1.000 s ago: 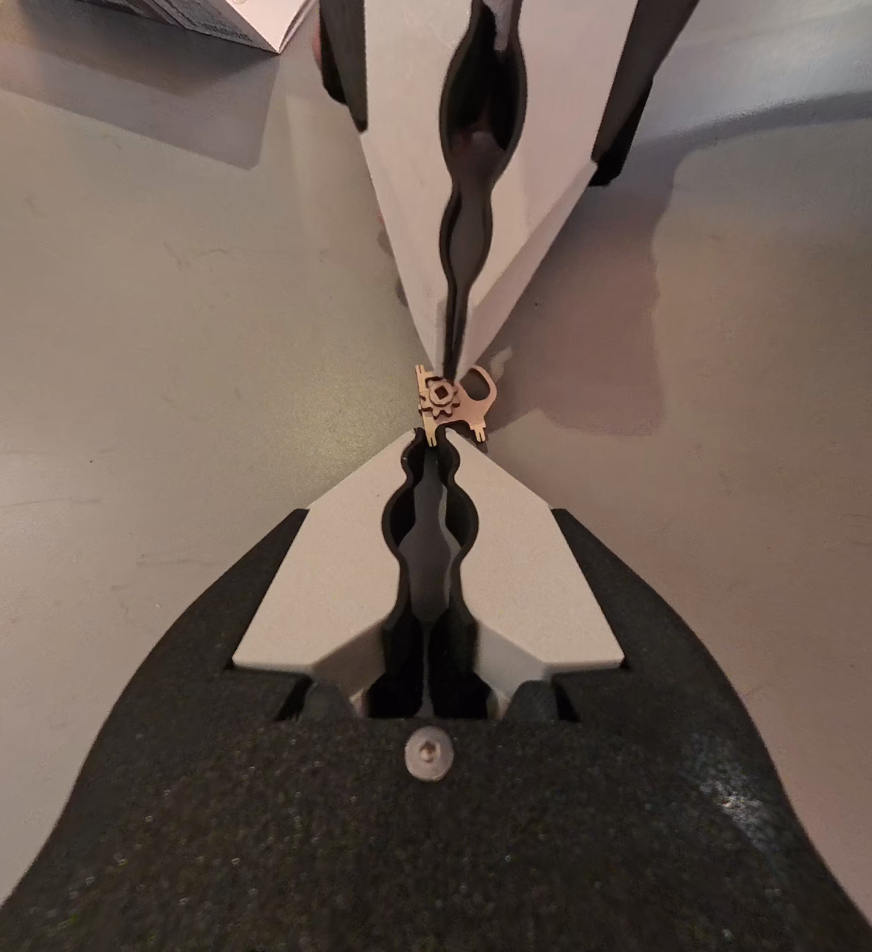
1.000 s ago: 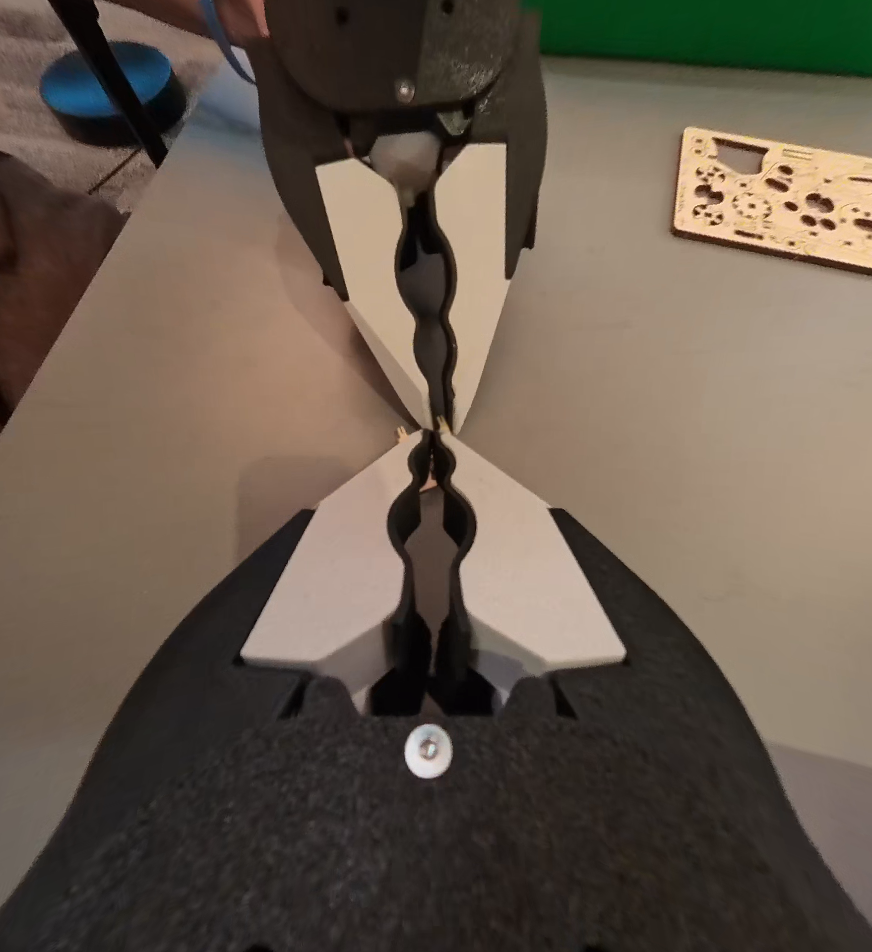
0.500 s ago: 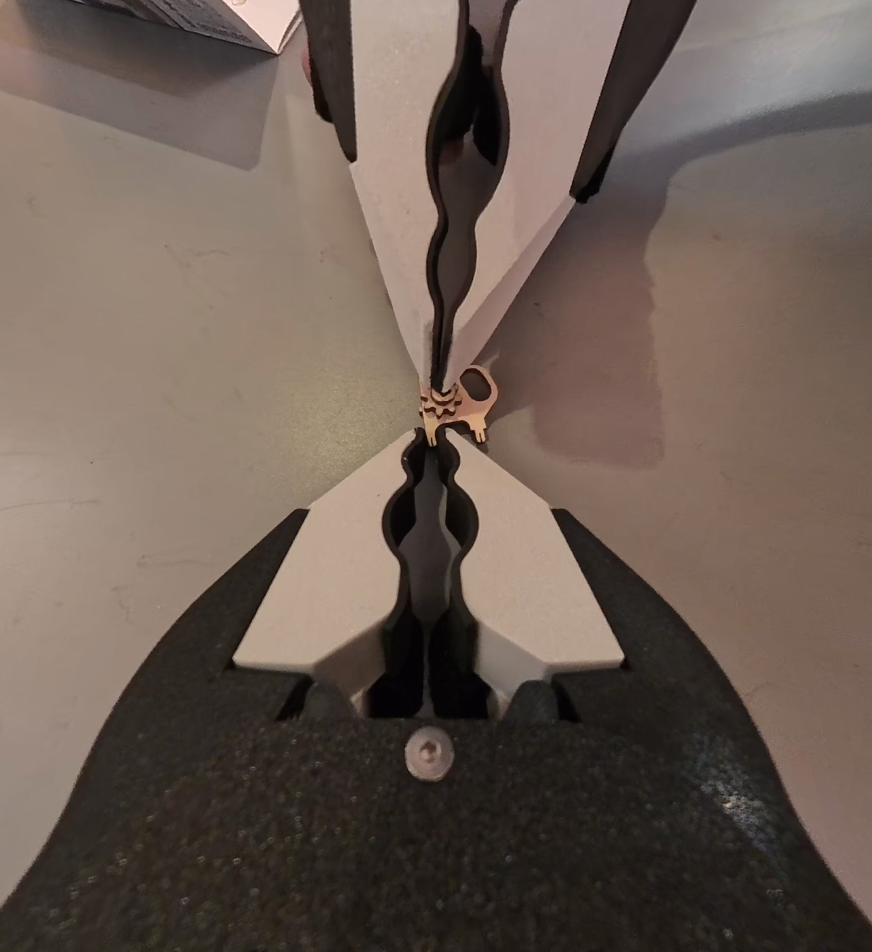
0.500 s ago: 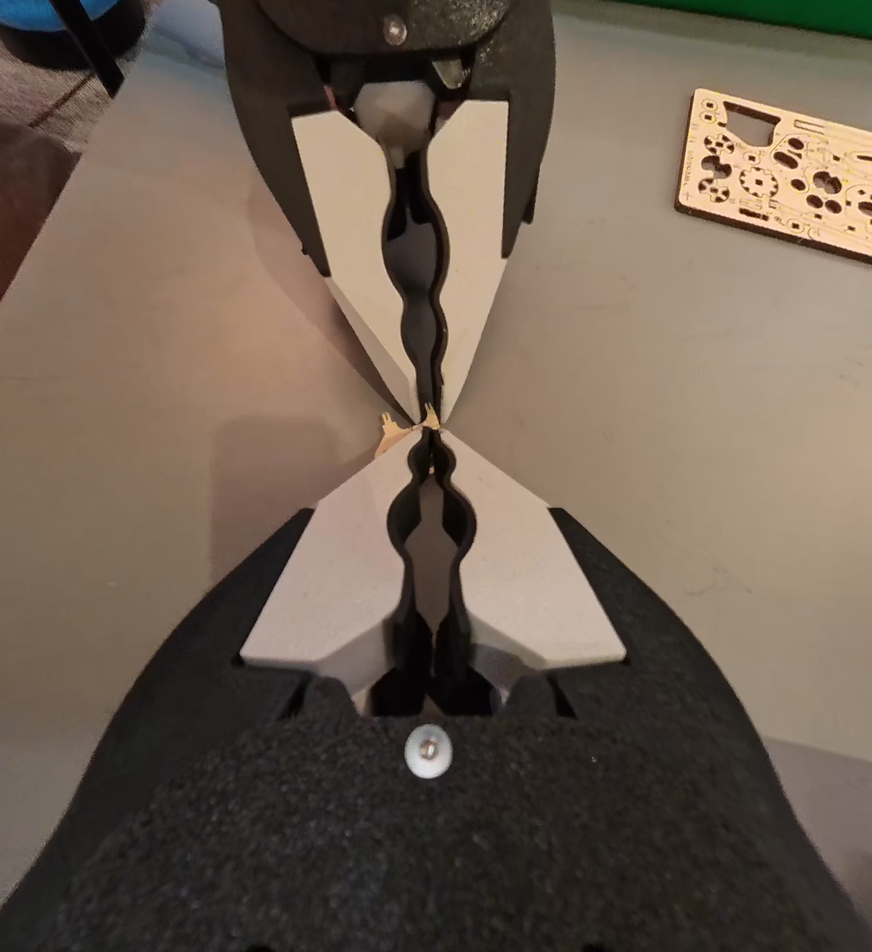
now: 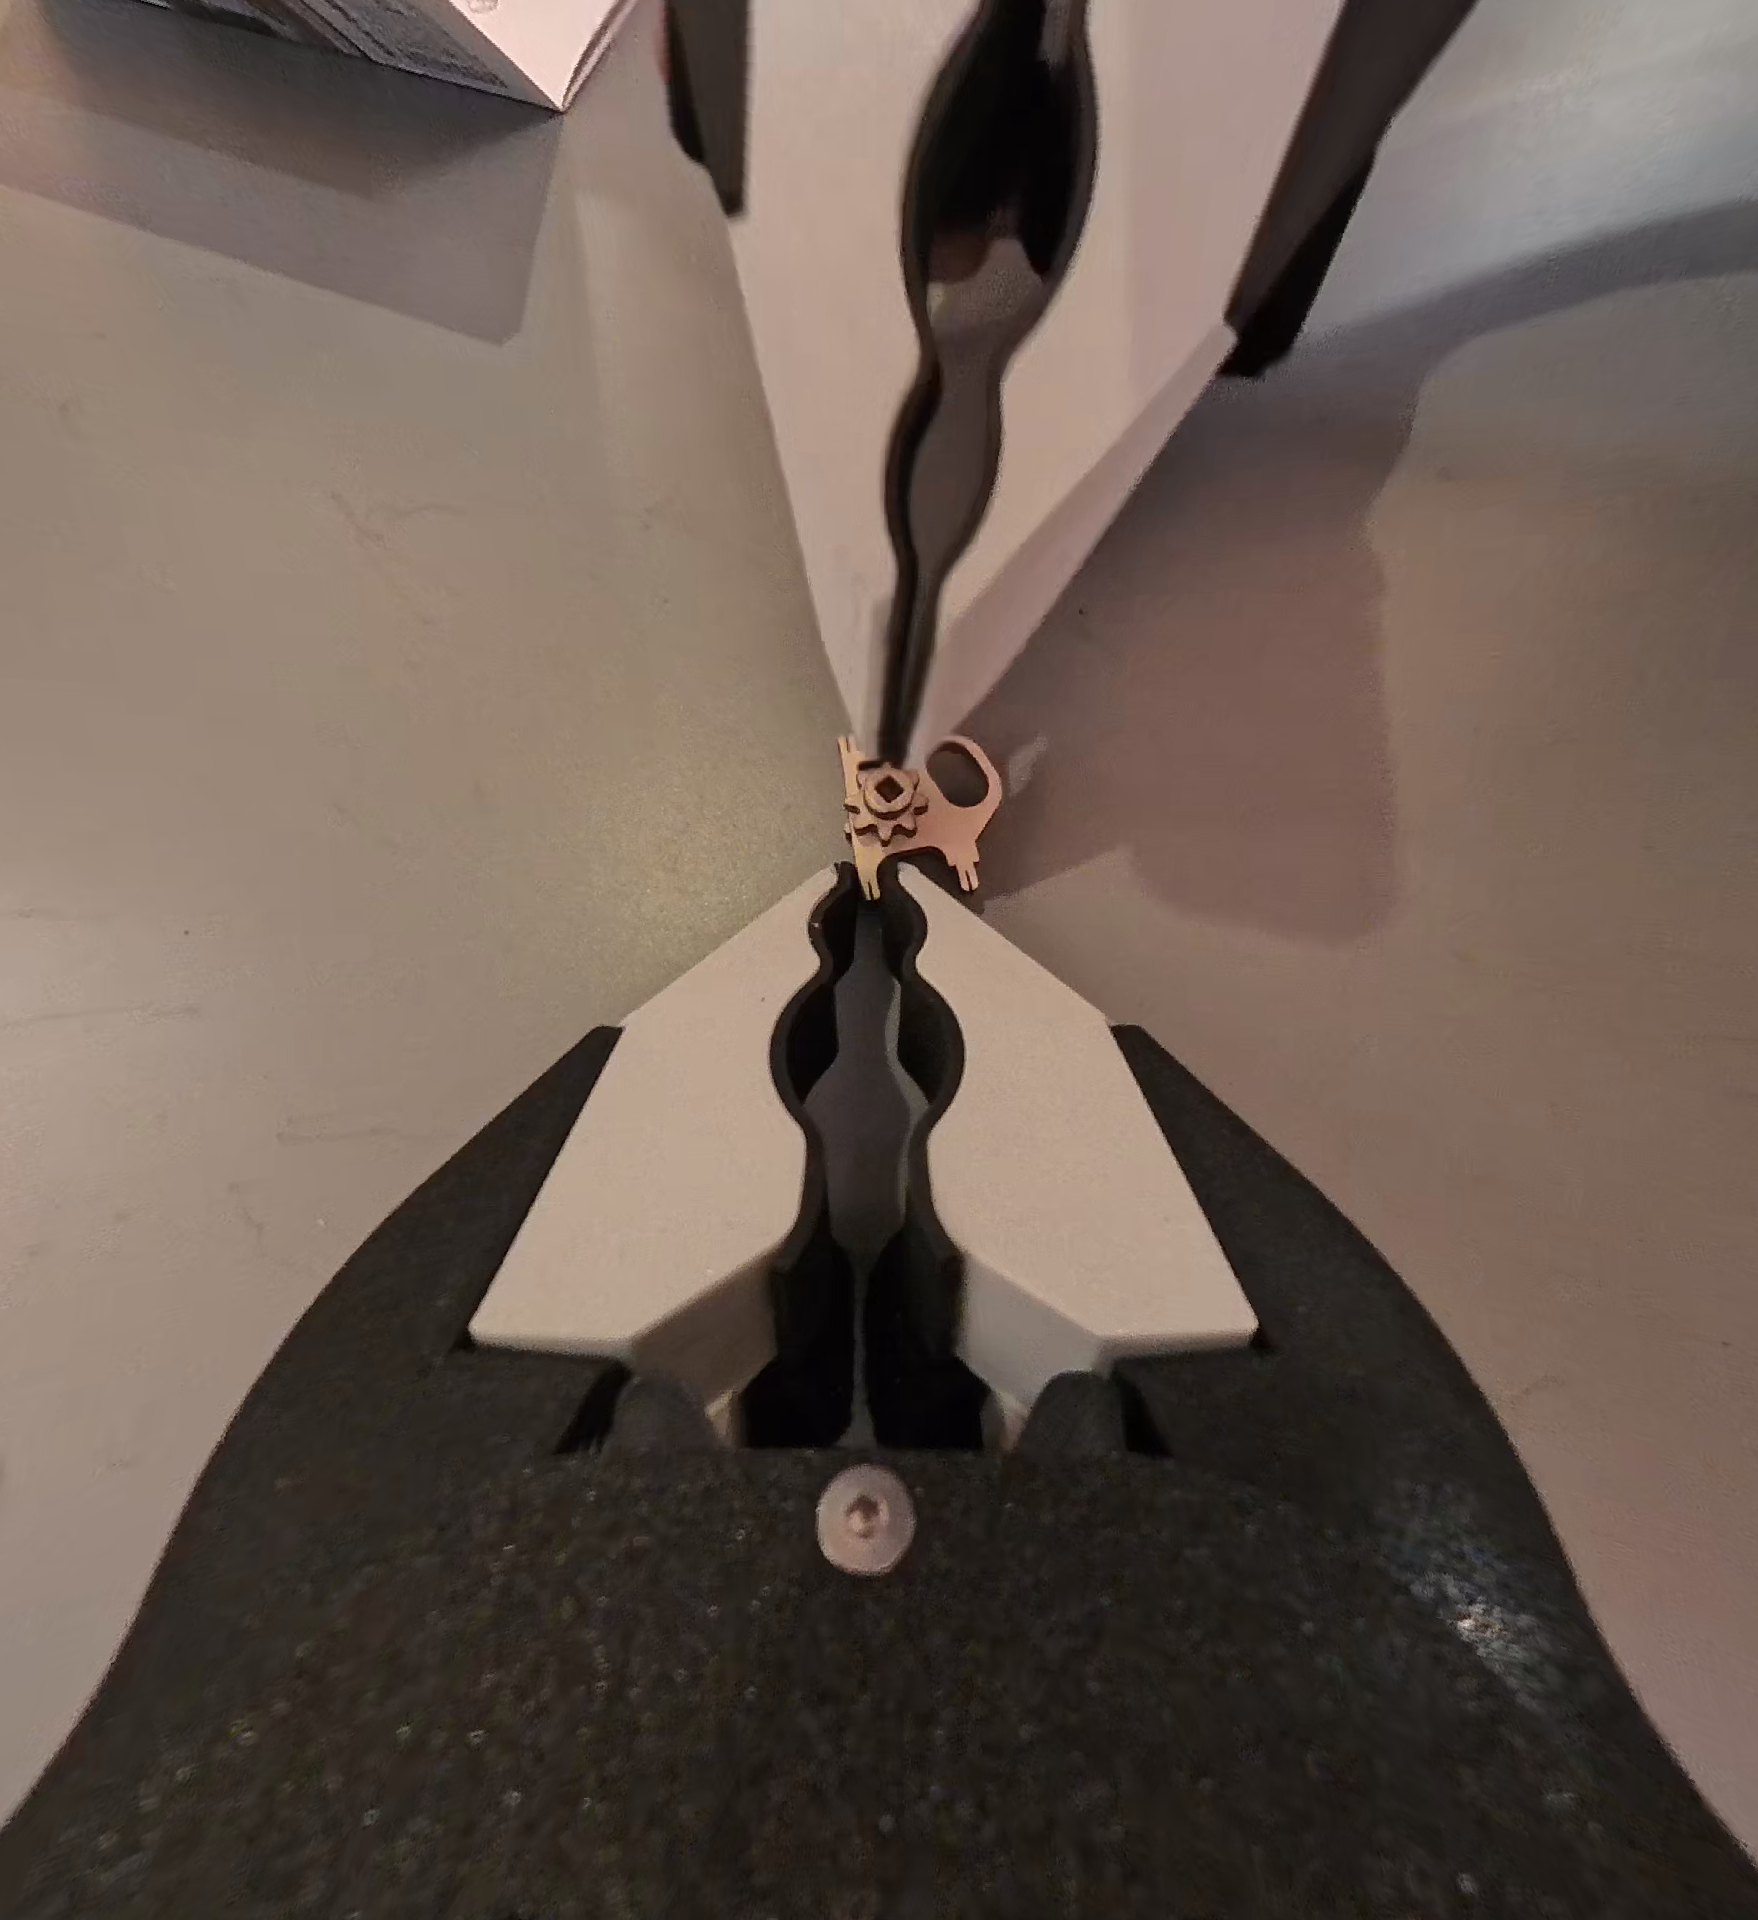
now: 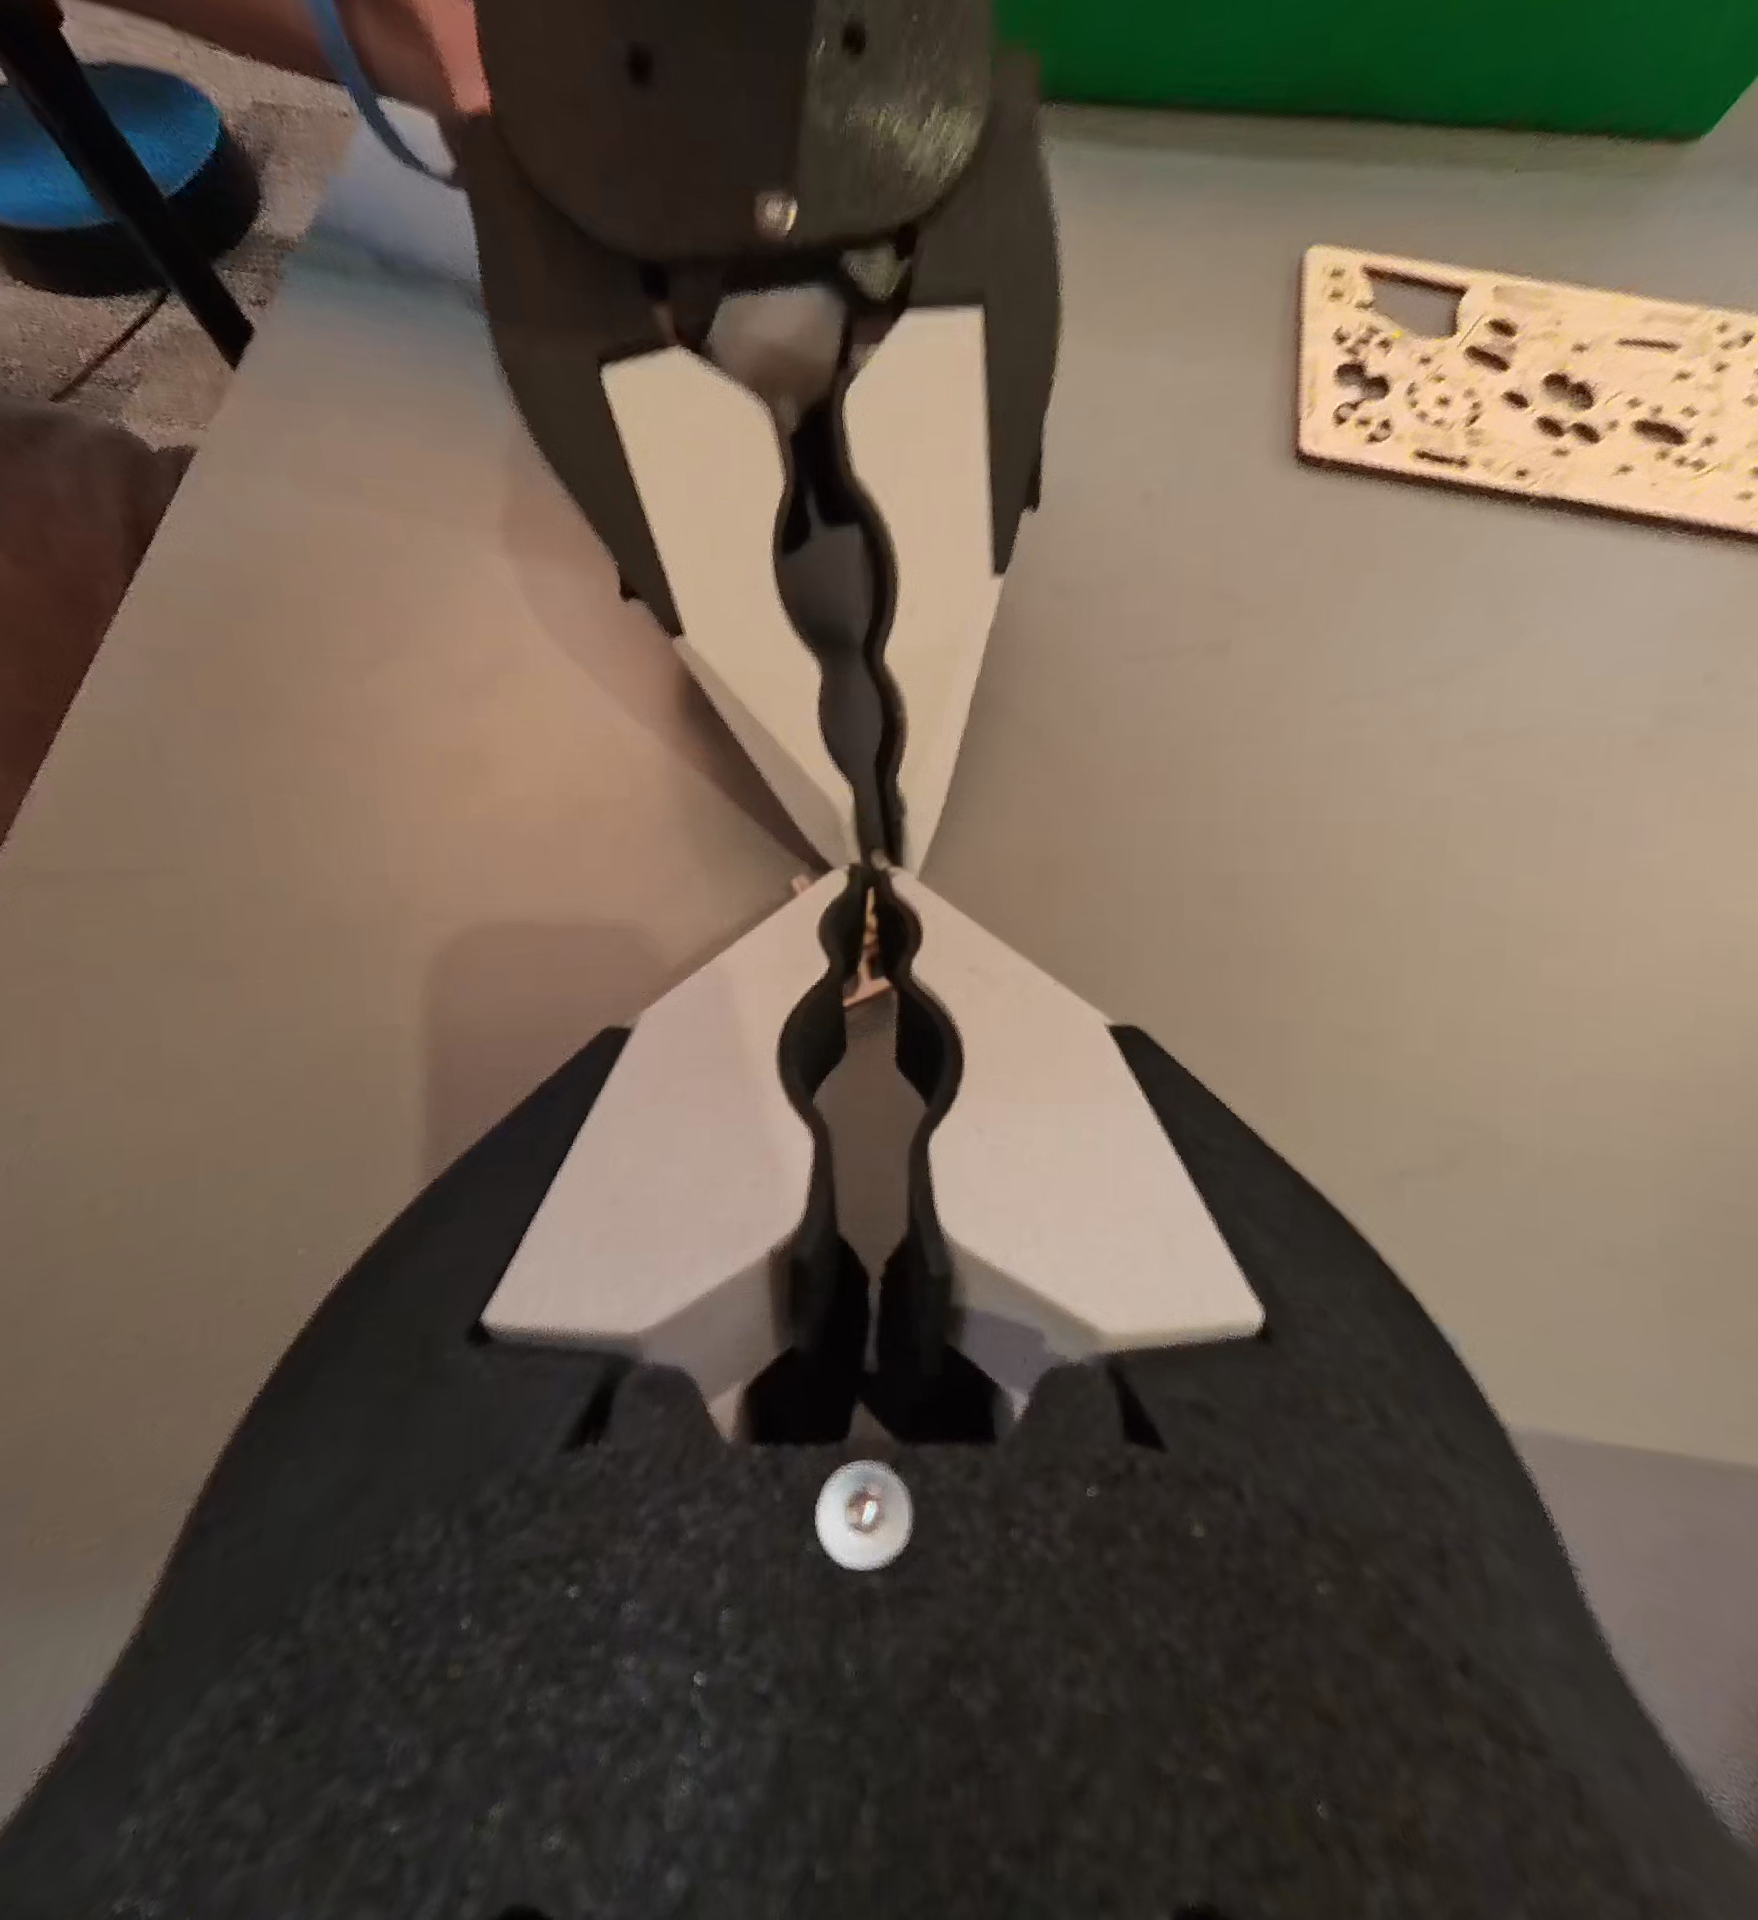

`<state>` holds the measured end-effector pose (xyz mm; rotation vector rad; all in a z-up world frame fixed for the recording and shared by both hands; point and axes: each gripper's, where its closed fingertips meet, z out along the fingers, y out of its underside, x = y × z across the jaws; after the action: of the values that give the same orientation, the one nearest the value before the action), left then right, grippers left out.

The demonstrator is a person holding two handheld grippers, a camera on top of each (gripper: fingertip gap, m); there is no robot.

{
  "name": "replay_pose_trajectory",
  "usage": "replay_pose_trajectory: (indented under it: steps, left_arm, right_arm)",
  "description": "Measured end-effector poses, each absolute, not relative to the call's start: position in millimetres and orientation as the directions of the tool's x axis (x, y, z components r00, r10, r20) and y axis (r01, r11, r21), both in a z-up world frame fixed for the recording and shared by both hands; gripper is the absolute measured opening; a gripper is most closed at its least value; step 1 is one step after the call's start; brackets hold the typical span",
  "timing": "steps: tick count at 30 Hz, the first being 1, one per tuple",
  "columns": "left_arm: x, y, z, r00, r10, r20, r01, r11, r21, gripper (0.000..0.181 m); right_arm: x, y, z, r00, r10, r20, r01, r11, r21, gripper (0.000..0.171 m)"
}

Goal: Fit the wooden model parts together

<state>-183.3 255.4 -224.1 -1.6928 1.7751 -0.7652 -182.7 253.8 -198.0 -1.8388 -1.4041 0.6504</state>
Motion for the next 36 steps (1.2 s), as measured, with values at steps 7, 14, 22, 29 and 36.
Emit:
replay_pose_trajectory:
  steps: [7,14,22,29,36]
  left_arm:
    - [-183.4,255.4,-224.1,-0.042,-0.999,-0.011,-0.677,0.036,-0.735,0.002]
    - [-183.6,255.4,-224.2,-0.042,-0.999,-0.01,-0.677,0.035,-0.735,0.002]
    - [-183.0,254.3,-224.3,-0.051,-0.998,-0.026,-0.676,0.054,-0.735,0.002]
    - [-183.7,258.1,-223.9,-0.025,-1.0,0.005,-0.679,0.013,-0.734,0.002]
    - [-188.2,234.3,-200.7,-0.056,-0.847,0.529,-0.633,-0.379,-0.675,0.002]
  right_arm:
    - [-185.0,255.0,-206.5,0.321,0.946,0.034,0.574,-0.166,-0.801,0.006]
    - [-185.4,257.5,-207.6,0.33,0.943,0.046,0.573,-0.161,-0.804,0.0]
    - [-186.9,255.5,-209.6,0.324,0.944,0.057,0.573,-0.148,-0.806,0.0]
    - [-172.4,252.4,-182.0,0.375,0.925,0.061,0.482,-0.139,-0.865,0.024]
    - [-161.4,237.7,-195.7,0.377,0.887,0.265,0.664,-0.059,-0.746,0.048]
